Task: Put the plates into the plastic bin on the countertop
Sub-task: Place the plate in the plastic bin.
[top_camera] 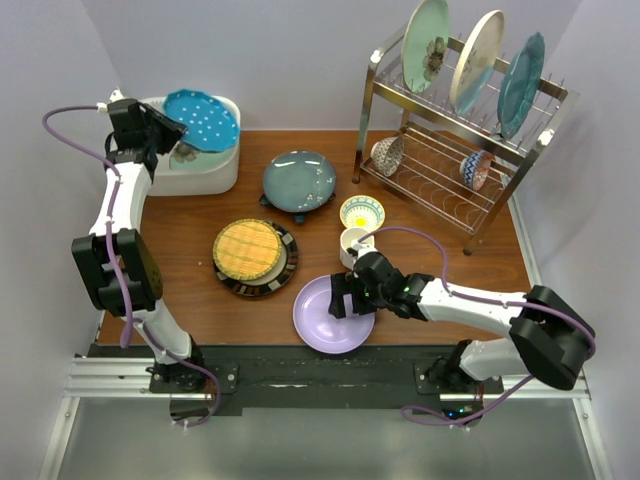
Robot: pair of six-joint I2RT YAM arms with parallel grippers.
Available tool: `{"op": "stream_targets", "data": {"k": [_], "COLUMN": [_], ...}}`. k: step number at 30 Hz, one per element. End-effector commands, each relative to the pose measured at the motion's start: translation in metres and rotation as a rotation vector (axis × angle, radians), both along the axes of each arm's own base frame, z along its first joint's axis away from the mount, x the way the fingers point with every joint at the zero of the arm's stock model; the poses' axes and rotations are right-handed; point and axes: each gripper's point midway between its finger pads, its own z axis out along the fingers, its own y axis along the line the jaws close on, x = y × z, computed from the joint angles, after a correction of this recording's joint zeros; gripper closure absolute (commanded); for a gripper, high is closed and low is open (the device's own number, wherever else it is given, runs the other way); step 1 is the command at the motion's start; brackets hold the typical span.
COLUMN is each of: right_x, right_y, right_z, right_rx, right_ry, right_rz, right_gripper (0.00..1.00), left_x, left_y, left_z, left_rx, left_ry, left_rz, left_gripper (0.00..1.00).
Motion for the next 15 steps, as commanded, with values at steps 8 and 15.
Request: {"op": "stream_targets", "data": {"k": [8, 15], "right_x": [0.006, 0.006], "right_y": [0.007, 0.008], "right_z": [0.007, 0.006], "right_rx": [0.011, 0.009], "right_ry": [-0.025, -0.023], "right_rz": [0.015, 0.017], "right_gripper": [0.01, 0.01], "left_x": [0.031, 0.04], "left_y": [0.032, 0.049], "left_z": [0.088, 0.062], "left_rx": [0.028, 0.045], "left_ry": [-0.272, -0.216], "left_rz": [0.08, 0.113], "left_gripper": [1.0, 1.0]}}
